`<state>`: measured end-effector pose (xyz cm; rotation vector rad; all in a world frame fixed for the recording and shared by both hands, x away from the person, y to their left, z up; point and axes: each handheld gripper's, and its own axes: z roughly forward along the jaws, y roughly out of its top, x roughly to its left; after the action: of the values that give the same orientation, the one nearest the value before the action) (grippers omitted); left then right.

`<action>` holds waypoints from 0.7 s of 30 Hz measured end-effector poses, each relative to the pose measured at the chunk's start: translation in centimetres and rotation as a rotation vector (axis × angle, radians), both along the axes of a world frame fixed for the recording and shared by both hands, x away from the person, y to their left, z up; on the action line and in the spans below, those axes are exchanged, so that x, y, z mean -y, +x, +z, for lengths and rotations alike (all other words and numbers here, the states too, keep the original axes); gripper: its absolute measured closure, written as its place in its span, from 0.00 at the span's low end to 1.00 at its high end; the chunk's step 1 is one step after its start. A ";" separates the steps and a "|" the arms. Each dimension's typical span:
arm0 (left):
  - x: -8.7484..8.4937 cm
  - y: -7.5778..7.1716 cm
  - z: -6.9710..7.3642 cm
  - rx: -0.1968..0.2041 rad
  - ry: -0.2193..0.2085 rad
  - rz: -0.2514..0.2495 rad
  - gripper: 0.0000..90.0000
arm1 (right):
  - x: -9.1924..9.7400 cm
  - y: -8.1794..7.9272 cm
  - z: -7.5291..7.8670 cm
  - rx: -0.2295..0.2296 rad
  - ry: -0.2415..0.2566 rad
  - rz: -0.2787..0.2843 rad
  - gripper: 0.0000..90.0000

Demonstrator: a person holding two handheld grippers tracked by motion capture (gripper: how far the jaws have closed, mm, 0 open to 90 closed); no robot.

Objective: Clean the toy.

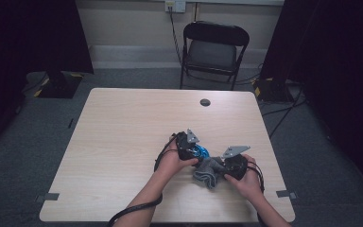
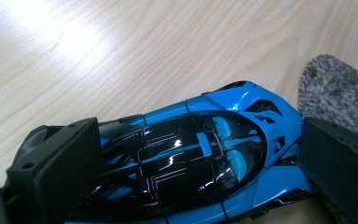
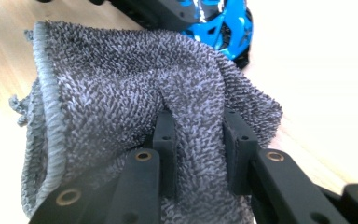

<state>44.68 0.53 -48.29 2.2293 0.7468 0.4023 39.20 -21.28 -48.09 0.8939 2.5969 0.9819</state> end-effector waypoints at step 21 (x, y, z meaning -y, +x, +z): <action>0.0 -0.1 -0.1 0.005 -0.003 0.002 0.00 | 1.6 3.3 0.2 -0.012 -0.034 -0.099 0.79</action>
<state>44.60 0.49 -48.34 2.2245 0.7468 0.4069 42.47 -22.90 -47.85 1.0119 2.5438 0.9067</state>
